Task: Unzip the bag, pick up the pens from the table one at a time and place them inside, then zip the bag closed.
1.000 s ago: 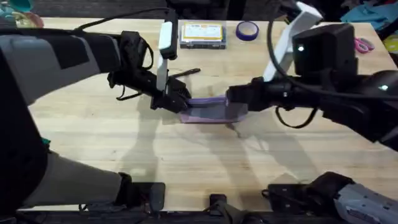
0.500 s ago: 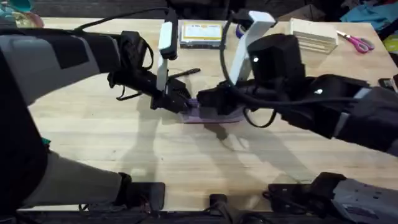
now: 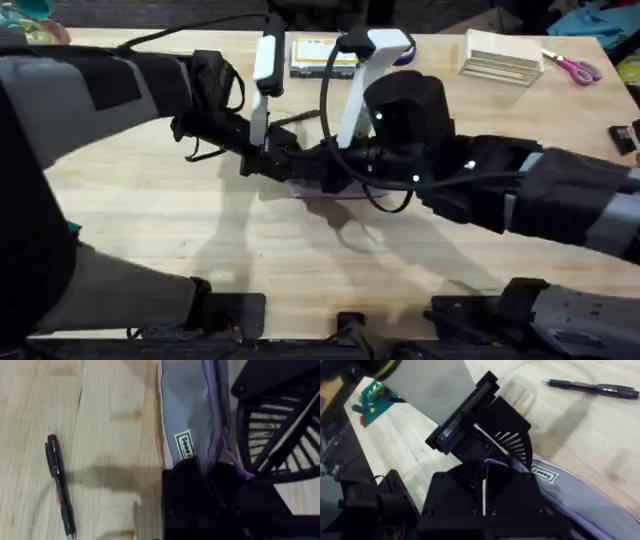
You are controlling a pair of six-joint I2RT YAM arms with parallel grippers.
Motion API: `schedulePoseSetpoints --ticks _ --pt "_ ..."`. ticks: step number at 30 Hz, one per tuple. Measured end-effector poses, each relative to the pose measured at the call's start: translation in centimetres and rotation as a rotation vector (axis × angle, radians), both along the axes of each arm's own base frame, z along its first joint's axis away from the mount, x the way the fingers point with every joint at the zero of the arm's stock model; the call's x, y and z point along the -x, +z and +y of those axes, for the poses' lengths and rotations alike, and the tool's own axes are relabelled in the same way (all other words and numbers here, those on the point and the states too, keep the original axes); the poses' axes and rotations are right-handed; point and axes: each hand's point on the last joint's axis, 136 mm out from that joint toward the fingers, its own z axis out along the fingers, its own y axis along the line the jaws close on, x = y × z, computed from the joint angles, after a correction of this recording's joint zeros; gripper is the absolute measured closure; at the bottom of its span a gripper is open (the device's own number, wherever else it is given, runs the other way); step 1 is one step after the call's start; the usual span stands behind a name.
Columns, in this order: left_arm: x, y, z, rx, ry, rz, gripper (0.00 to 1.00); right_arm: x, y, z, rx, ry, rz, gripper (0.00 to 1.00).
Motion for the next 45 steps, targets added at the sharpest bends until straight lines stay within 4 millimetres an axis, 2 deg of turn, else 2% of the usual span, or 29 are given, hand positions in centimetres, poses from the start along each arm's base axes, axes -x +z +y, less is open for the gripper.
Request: schedulePoseSetpoints --ticks 7,9,10,11,12,14,16,17,22,26,27,32,33,40,45 --pt "-0.1 -0.1 0.1 -0.004 0.004 0.000 0.958 -0.1 -0.1 0.1 -0.005 -0.010 0.004 0.959" --pt "-0.1 0.0 0.1 -0.002 0.003 -0.001 0.958 0.0 0.0 0.1 -0.012 0.002 0.012 0.712" --pt "0.0 0.0 0.0 -0.002 0.001 -0.001 0.958 0.2 0.2 0.1 -0.015 0.011 0.012 0.553" --pt "0.0 0.0 0.0 -0.002 0.000 -0.001 0.958 0.4 0.3 -0.1 -0.009 0.017 0.012 0.452" --pt "0.0 0.0 0.0 -0.001 0.000 -0.001 0.958 0.6 0.3 -0.4 -0.002 0.020 0.014 0.411" --pt "0.0 0.0 0.0 -0.001 0.000 -0.001 0.958 1.0 0.7 -1.2 0.019 0.016 0.009 0.267" --pt "0.0 0.0 0.0 0.000 0.000 -0.001 0.958 1.4 1.3 -2.2 0.042 0.007 -0.012 0.042" --pt "0.0 0.0 0.0 0.000 0.000 -0.001 0.958 1.6 1.7 -2.7 0.048 0.004 -0.023 0.014" --pt "0.0 0.0 0.0 0.000 0.000 -0.002 0.958 2.8 3.6 -4.8 0.075 0.001 -0.074 0.004" --pt "0.0 0.0 0.0 0.001 0.000 -0.002 0.936 3.7 3.9 -6.9 0.121 -0.028 -0.081 0.004" --pt "0.0 0.0 0.0 0.001 -0.003 -0.006 0.862 3.9 3.9 -7.4 0.132 -0.036 -0.083 0.004" --pt "0.0 0.1 -0.2 0.011 -0.003 -0.004 0.090 4.5 4.2 -8.7 0.158 -0.054 -0.095 0.004" --pt "0.0 0.2 -0.2 0.012 -0.001 -0.001 0.030 4.5 4.2 -8.8 0.162 -0.054 -0.097 0.004" --pt "-0.2 0.2 -0.2 0.013 -0.001 -0.009 0.009 4.7 4.0 -9.1 0.191 -0.035 -0.116 0.004" --pt "0.3 0.2 -0.2 0.012 0.000 0.013 0.006 5.0 3.6 -10.1 0.298 0.019 -0.119 0.004"
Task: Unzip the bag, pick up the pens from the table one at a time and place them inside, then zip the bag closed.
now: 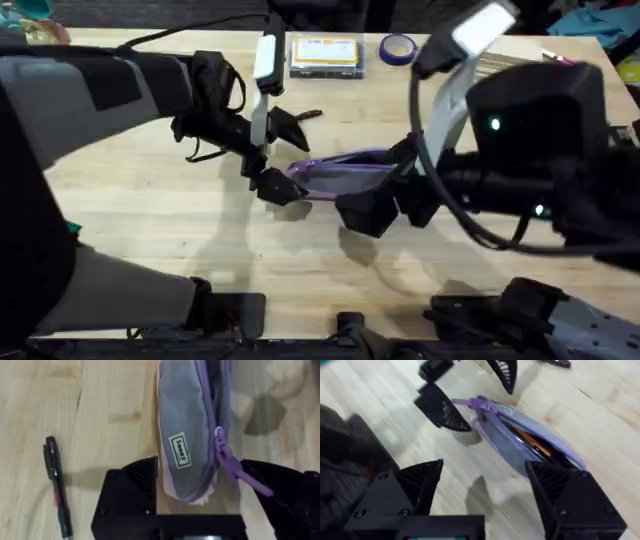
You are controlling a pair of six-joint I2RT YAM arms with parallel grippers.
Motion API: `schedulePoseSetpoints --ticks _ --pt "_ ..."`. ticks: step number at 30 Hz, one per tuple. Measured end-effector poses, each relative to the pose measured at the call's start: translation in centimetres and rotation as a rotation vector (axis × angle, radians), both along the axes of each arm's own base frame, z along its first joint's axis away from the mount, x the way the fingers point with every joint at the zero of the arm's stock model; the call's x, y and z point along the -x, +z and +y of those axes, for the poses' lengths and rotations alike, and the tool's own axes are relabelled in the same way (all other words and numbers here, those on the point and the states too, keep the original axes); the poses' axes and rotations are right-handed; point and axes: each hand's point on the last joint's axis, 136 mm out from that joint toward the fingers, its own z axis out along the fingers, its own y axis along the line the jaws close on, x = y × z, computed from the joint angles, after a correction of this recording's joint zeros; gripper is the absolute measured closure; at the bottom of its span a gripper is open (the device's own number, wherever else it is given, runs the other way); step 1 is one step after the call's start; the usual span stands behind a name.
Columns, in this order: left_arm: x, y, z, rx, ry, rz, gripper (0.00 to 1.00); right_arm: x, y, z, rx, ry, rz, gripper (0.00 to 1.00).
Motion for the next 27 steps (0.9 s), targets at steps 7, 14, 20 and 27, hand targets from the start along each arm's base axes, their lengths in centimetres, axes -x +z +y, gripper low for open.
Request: schedulePoseSetpoints --ticks 7,14,20,27 --pt "0.8 2.8 0.5 0.004 0.018 -0.052 0.006 -2.2 1.4 -1.0 0.152 0.068 -0.044 0.004" --pt "1.9 6.0 2.1 0.006 0.081 -0.104 0.006 -3.6 1.9 -0.9 0.290 0.258 -0.204 0.004" --pt "2.5 6.8 3.2 0.003 0.129 -0.096 0.006 -3.6 1.9 -0.9 0.413 0.458 -0.360 0.005" --pt "2.3 7.2 3.5 0.002 0.145 -0.112 0.006 -3.6 1.8 -1.0 0.478 0.568 -0.442 0.004"
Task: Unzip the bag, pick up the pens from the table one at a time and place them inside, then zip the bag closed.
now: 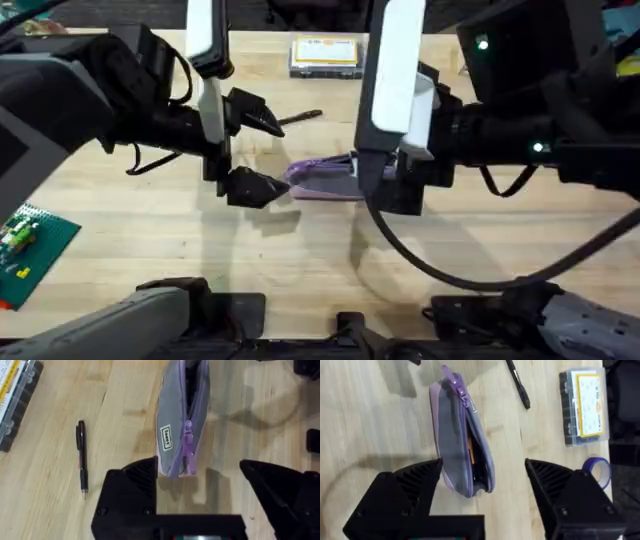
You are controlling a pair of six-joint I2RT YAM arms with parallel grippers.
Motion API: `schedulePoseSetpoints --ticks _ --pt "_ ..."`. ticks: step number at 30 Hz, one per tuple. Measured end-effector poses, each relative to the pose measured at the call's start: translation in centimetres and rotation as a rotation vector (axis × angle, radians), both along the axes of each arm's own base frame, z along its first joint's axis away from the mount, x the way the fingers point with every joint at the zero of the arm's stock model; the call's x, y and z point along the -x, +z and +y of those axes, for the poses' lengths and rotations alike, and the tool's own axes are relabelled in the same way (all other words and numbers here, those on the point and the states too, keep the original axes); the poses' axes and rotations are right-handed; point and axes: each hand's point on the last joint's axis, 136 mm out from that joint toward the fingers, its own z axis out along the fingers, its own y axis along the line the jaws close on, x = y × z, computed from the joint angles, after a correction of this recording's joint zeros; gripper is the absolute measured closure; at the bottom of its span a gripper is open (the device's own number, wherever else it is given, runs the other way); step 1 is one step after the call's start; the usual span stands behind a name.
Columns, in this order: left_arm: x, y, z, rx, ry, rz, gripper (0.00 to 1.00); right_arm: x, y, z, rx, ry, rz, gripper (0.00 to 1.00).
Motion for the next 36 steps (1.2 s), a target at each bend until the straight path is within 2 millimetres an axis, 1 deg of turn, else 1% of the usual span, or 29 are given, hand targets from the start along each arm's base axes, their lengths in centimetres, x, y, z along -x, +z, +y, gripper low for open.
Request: schedulePoseSetpoints --ticks 8,9,11,15,16,17,20,24,29,32,36 --pt "0.0 0.0 0.0 0.000 0.000 0.000 0.006 0.0 0.0 0.0 0.015 0.026 -0.017 0.014" --pt "0.0 0.0 0.0 0.000 0.000 0.000 0.006 0.0 0.0 0.0 0.017 0.028 -0.018 0.070" --pt "0.0 0.0 0.0 0.000 0.000 -0.002 0.006 0.0 0.0 0.0 0.020 0.033 -0.022 0.269" --pt "0.1 0.5 0.0 -0.002 0.000 -0.025 0.006 0.0 0.0 0.0 0.021 0.033 -0.021 0.839" --pt "0.2 0.7 0.0 -0.003 0.000 -0.035 0.006 0.0 -0.1 0.0 0.021 0.032 -0.019 0.934" --pt "0.2 0.9 0.0 -0.003 0.000 -0.044 0.006 0.0 -0.1 0.0 0.022 0.033 -0.020 0.961" --pt "0.4 1.6 0.0 -0.006 0.000 -0.076 0.007 -0.2 -0.8 0.1 0.037 0.033 -0.001 0.970" --pt "0.7 2.3 0.0 -0.009 0.000 -0.112 0.006 -0.8 -2.7 0.4 0.076 0.030 0.047 0.970" --pt "0.8 2.6 -0.1 -0.011 0.000 -0.129 0.006 -2.0 -4.6 1.4 0.097 0.029 0.073 0.970" --pt "0.9 2.8 -0.1 -0.012 0.000 -0.137 0.006 -2.7 -5.3 2.0 0.097 0.030 0.075 0.970" --pt "1.0 2.8 -0.1 -0.012 0.000 -0.136 0.007 -2.6 -6.1 2.5 0.093 0.045 0.104 0.970"
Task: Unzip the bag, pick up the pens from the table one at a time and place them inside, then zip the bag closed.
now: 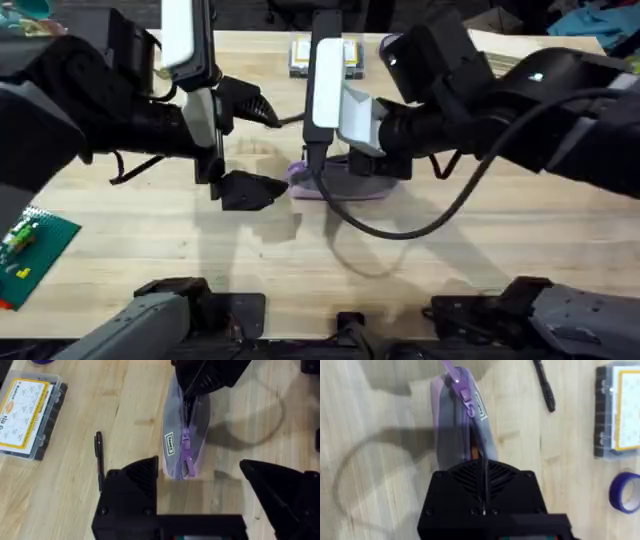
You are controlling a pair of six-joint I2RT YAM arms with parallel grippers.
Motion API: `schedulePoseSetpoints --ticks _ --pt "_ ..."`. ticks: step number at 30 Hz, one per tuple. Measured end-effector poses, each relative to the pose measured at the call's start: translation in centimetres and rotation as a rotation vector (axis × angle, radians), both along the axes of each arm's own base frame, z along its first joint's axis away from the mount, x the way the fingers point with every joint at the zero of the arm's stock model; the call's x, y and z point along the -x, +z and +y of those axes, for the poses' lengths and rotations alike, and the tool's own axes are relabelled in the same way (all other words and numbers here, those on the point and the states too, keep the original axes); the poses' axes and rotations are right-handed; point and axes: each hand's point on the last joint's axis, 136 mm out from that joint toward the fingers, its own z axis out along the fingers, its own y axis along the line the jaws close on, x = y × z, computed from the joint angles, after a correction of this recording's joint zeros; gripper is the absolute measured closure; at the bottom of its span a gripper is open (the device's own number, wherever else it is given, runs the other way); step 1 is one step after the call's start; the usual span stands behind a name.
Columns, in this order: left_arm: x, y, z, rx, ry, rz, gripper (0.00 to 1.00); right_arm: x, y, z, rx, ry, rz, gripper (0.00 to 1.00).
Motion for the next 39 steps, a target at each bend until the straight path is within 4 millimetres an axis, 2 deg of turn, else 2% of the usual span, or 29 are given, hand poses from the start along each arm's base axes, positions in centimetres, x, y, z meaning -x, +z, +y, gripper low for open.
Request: schedulePoseSetpoints --ticks 6,18,25,26,27,28,31,33,34,39 --pt "0.0 0.0 0.0 0.000 0.000 0.001 0.006 0.0 -1.2 0.3 0.006 0.009 0.039 0.970" --pt "0.1 0.0 0.0 0.001 0.000 0.006 0.006 -0.9 -5.5 0.0 0.062 -0.017 0.151 0.970" --pt "0.1 -0.1 0.0 -0.002 0.001 0.007 0.006 -0.2 -6.2 0.5 0.044 0.005 0.207 0.969" --pt "0.1 -0.1 0.0 -0.002 0.001 0.006 0.006 -0.2 -6.2 0.5 0.043 0.005 0.209 0.942" --pt "0.1 -0.1 0.0 -0.002 0.001 0.006 0.006 -0.1 -6.2 0.5 0.042 0.006 0.209 0.843" --pt "0.1 -0.1 0.0 -0.002 0.001 0.006 0.006 -0.1 -6.2 0.5 0.042 0.007 0.209 0.723" --pt "0.1 -0.1 0.0 -0.002 0.001 0.006 0.006 -0.2 -6.2 0.5 0.041 0.006 0.209 0.278" --pt "0.1 -0.1 0.0 -0.002 0.001 0.006 0.005 -0.2 -6.2 0.5 0.042 0.009 0.206 0.041" --pt "0.1 -0.1 0.0 -0.002 0.001 0.006 0.007 -0.2 -6.2 0.5 0.042 0.011 0.206 0.006" --pt "0.1 -0.1 0.0 -0.002 0.001 0.006 0.007 -0.2 -6.2 0.5 0.042 0.011 0.206 0.006"
